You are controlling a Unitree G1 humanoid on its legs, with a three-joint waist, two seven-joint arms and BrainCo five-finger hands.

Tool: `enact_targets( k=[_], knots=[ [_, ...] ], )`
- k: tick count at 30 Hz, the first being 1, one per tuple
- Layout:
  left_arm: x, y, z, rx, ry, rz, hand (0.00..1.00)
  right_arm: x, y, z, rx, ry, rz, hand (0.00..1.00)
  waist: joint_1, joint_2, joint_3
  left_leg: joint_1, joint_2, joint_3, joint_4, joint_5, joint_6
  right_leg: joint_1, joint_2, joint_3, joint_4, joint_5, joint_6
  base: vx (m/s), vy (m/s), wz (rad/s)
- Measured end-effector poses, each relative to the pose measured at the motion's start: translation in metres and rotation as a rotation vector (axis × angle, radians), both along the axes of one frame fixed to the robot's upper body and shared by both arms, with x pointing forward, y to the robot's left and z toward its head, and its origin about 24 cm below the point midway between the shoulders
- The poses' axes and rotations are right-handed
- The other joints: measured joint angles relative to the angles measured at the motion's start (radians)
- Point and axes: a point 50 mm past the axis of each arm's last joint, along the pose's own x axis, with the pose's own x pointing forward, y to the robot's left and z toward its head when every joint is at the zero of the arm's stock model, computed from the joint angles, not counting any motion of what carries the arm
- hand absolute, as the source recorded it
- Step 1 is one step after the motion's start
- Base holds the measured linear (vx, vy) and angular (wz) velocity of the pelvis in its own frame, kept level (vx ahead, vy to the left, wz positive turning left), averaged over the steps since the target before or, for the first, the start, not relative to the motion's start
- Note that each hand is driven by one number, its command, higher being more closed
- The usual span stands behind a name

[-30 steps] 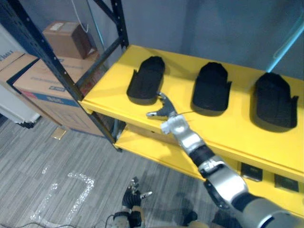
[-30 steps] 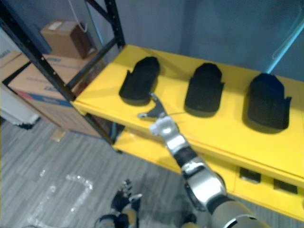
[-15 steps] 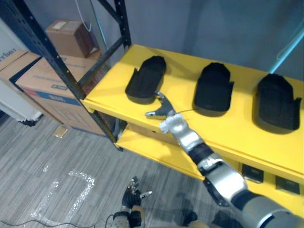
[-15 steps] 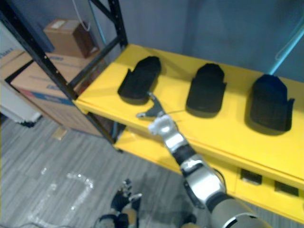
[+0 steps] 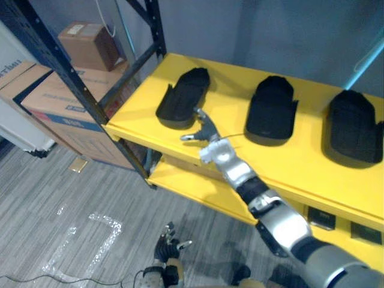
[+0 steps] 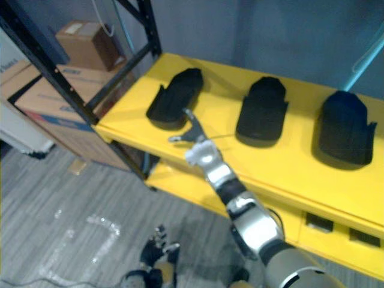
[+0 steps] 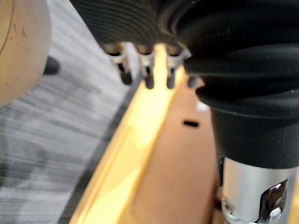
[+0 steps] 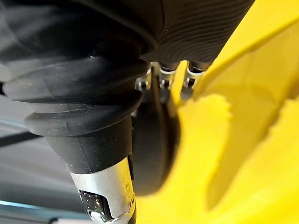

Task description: Walk over and take plastic housings, then place them on the shelf

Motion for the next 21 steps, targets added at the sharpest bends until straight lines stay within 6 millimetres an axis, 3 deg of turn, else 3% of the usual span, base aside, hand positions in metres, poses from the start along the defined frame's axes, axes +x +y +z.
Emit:
enact_targets(
  k=[3,7,9,12,14,16,21],
  knots=[
    [0.000,-0.001,0.000,0.001,0.002,-0.006,0.00,-0.008,0.006,0.041,0.009,-0.239,0.016,0.00,-0.001,0.000,0.000,0.014,0.006,0.009,-0.006,0.000,0.000,0.009,0.008,0.007,-0.007,0.000,0.000,0.00,-0.004,-0.07],
    [-0.001,-0.003,-0.001,-0.001,0.014,-0.021,0.00,-0.038,0.020,0.096,-0.009,-0.622,0.095,0.00,-0.015,-0.001,-0.001,0.019,0.011,0.011,-0.007,0.000,-0.001,0.017,0.017,0.007,-0.018,0.001,-0.001,0.00,-0.004,-0.01],
    [-0.002,-0.003,-0.002,0.000,0.026,-0.024,0.00,-0.050,0.031,0.103,-0.017,-0.687,0.192,0.00,-0.018,-0.001,-0.001,0.022,0.012,0.012,-0.007,-0.001,-0.002,0.018,0.018,0.009,-0.018,0.001,-0.001,0.00,-0.005,-0.03],
    [-0.004,-0.004,-0.003,0.000,0.031,-0.033,0.00,-0.069,0.061,0.093,-0.081,-0.638,0.457,0.00,-0.022,-0.002,-0.001,0.031,0.008,0.019,-0.008,-0.003,-0.004,0.021,0.020,0.018,-0.022,0.002,-0.003,0.00,-0.004,-0.07],
    [-0.003,-0.005,-0.002,0.010,0.024,-0.048,0.00,-0.082,0.082,0.076,-0.130,-0.556,0.625,0.00,-0.022,-0.003,-0.005,0.033,0.007,0.017,-0.008,-0.003,-0.004,0.031,0.021,0.016,-0.034,0.004,-0.002,0.00,-0.007,0.03],
    [-0.004,-0.005,-0.002,0.015,0.022,-0.054,0.00,-0.093,0.100,0.049,-0.144,-0.361,0.783,0.00,-0.018,-0.010,-0.012,0.032,0.008,0.005,-0.008,-0.004,-0.005,0.041,0.022,0.000,-0.037,0.003,-0.003,0.00,-0.013,0.16],
    [-0.007,0.000,-0.004,0.019,0.032,-0.045,0.00,-0.092,0.106,0.005,-0.173,-0.057,0.877,0.00,0.005,-0.022,-0.018,0.028,0.008,-0.011,-0.008,-0.004,-0.006,0.053,0.024,-0.016,-0.046,0.003,-0.002,-0.01,-0.006,0.11]
  ],
)
